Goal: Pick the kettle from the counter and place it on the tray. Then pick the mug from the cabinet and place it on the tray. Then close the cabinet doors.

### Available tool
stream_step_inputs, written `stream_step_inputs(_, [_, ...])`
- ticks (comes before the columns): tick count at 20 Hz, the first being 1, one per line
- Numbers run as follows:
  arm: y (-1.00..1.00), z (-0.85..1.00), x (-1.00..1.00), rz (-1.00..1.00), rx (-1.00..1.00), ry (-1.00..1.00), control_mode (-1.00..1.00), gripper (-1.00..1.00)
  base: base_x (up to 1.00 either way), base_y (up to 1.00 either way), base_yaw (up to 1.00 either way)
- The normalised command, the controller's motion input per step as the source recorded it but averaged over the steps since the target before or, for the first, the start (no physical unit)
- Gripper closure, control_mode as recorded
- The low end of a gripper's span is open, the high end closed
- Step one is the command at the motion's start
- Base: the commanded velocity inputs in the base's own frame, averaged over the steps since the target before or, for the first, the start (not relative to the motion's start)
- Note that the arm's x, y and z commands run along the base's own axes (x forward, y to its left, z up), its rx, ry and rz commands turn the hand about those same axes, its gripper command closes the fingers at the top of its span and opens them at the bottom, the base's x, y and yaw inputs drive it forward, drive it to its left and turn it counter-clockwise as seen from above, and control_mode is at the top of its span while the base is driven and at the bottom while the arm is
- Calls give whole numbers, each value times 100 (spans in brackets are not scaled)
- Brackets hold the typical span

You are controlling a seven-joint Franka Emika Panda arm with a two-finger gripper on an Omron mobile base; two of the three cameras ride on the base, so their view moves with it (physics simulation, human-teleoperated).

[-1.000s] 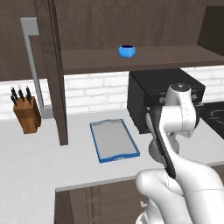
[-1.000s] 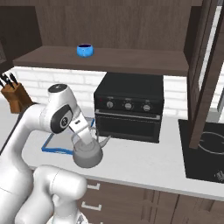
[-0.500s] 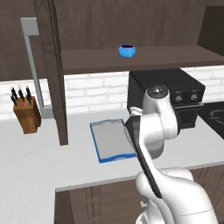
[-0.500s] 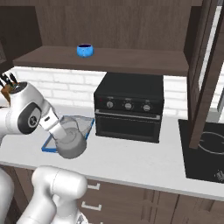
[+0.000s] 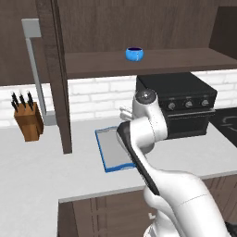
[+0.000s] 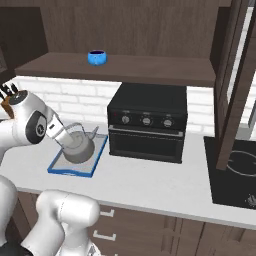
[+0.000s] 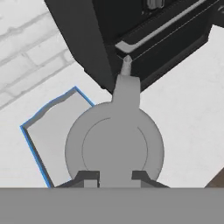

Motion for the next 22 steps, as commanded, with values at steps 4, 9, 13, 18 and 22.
stream_step_inputs(4, [30,-8,69,22,0,0,-100,100,0,0,0])
stream_step_inputs(9, [33,-32,67,19,0,-1,-100,100,0,0,0])
stream_step_inputs(13, [39,-31,57,7,-2,0,-100,100,0,0,0])
stream_step_inputs(18, [7,-8,62,1,-1,0,-100,100,0,0,0])
stream_step_inputs(22, [0,-11,39,0,-2,6,-100,100,0,0,0])
